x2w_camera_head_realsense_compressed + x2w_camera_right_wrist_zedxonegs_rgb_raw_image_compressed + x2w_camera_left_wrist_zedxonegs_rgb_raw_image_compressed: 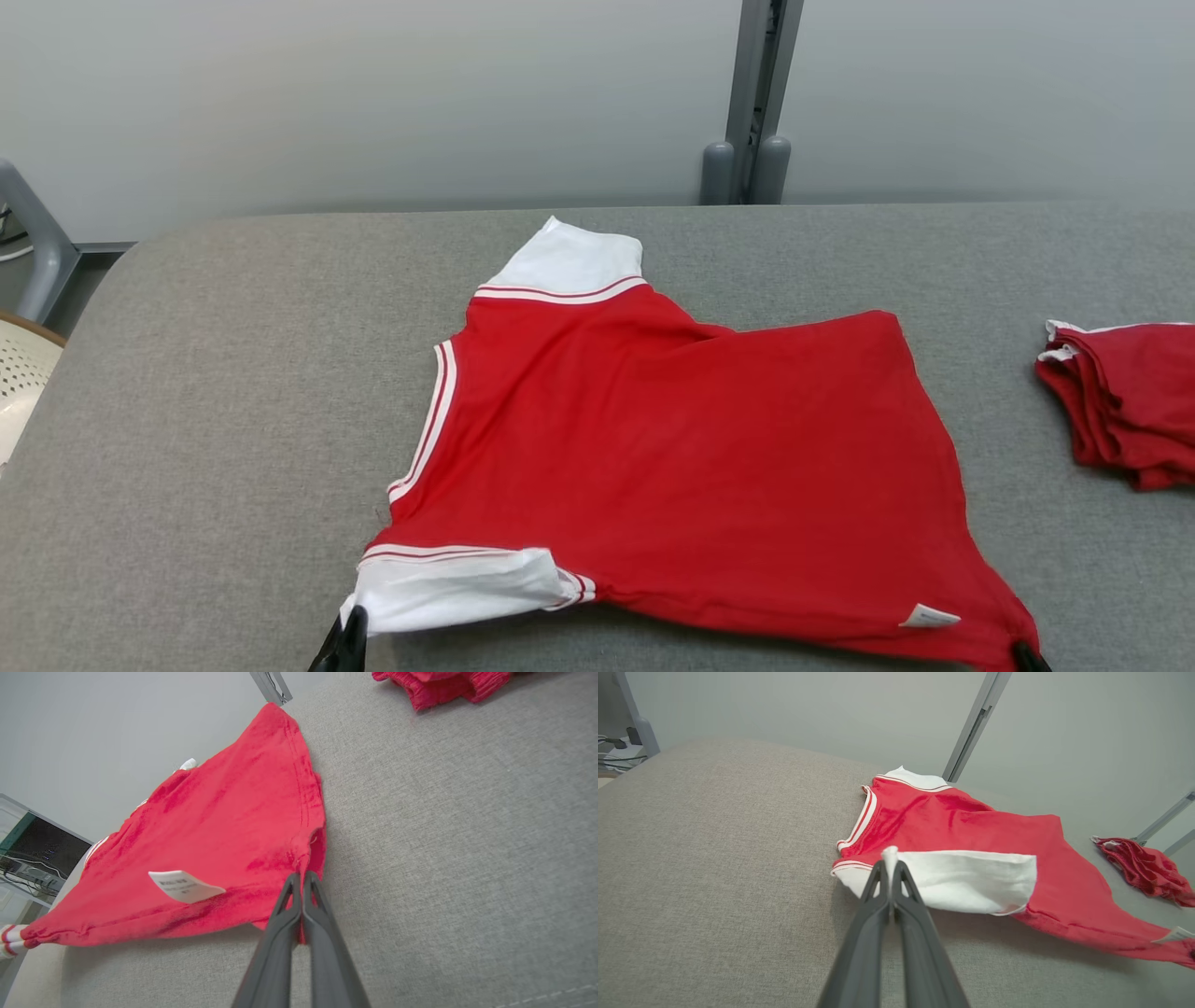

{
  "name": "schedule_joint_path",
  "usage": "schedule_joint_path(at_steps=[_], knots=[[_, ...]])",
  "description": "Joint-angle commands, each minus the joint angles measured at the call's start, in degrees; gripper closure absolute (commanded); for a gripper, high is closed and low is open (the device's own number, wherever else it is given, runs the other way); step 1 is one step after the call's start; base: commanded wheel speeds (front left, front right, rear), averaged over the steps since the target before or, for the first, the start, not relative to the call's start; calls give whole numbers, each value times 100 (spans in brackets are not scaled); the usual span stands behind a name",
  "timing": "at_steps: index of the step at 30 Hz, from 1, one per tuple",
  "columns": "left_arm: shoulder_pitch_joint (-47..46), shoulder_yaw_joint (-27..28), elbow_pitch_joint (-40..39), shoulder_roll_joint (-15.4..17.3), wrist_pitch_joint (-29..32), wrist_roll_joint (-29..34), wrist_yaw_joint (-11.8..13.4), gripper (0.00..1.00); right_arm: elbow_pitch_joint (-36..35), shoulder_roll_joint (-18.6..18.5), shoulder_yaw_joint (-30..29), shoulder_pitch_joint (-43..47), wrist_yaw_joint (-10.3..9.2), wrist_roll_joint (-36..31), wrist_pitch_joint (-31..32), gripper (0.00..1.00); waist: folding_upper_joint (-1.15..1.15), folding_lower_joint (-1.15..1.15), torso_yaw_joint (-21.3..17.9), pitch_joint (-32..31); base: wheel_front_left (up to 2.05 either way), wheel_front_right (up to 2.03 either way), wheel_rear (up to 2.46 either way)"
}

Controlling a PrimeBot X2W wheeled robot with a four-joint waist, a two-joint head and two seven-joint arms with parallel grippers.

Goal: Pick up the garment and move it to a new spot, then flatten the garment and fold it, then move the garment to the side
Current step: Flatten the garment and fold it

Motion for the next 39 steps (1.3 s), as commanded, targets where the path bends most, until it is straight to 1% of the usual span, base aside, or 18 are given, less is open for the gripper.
schedule_joint_path(at_steps=[1, 3, 5, 8, 13, 16, 18, 25, 26, 27, 28, 29, 30, 35, 36, 39], knots=[[20, 2, -64, 41, 40, 38, 36, 100, -187, 87, -166, 78, 3, -169, 164, 100, 0, 0, -21, 21, 0, 0, 0], [-82, -9, -82, 78, 75, 52, 22, 100, -392, 229, -292, 83, 3, -381, 369, 100, 0, 0, -49, 69, 0, 0, 0], [-273, -45, -60, 129, 124, 95, -64, 100, -546, 340, -367, 9, 3, -511, 534, 100, 0, 0, -67, 159, 0, 0, 0], [-501, -48, 4, 186, 154, 102, -129, 100, -661, 395, -387, -153, 3, -653, 640, 100, 0, 0, -95, 256, 0, 0, 0], [-1380, -60, 334, 321, 199, 98, -403, 100, -704, 478, -398, -688, 3, -863, 725, 100, 0, 0, -153, 598, 0, 0, 0], [-1916, -20, 677, 389, 178, 67, -560, 100, -552, 486, -401, -1062, 3, -874, 677, 100, 0, 0, -201, 789, 0, 0, 0], [-2254, 19, 899, 401, 130, 89, -590, 100, -416, 490, -349, -1356, 3, -825, 667, 100, 0, 0, -236, 931, 0, 0, 0], [-3017, -104, 1849, 297, -90, 72, -825, 100, 190, 488, -252, -1965, 3, -805, 451, 100, 0, 0, -271, 1325, 0, 0, 0], [-3088, -108, 2014, 272, -148, 56, -851, 74, 247, 487, -205, -2025, 3, -818, 393, 100, 0, 0, -277, 1360, 0, 0, 0], [-3144, -113, 2154, 281, -205, 82, -862, 9, 276, 489, -158, -2074, 3, -837, 318, 93, 0, 0, -288, 1384, 0, 0, 0], [-3182, -122, 2266, 249, -280, 76, -887, 0, 292, 484, -103, -2106, 3, -840, 244, 62, 0, 0, -294, 1400, 0, 0, 0], [-3207, -108, 2356, 219, -368, 52, -909, 0, 271, 463, -47, -2133, 3, -860, 143, 25, 0, 0, -299, 1409, 0, 0, 0], [-3209, -76, 2428, 210, -468, 43, -893, 0, 214, 421, 0, -2165, 3, -912, 4, 0, 0, 0, -307, 1411, 0, 0, 0], [-2972, 110, 2510, 102, -1190, 127, -733, 0, -90, 265, 230, -2152, 3, -1398, -700, 0, 0, 0, -343, 1317, 0, 0, 0], [-2925, 148, 2492, 91, -1377, 185, -673, 0, -146, 216, 227, -2131, 3, -1566, -870, 0, 0, 0, -340, 1278, 0, 0, 0], [-2784, 233, 2371, 28, -1688, 353, -533, 0, -288, 156, 182, -2056, 3, -2013, -1199, 0, 0, 0, -310, 1141, 0, 0, 0]])
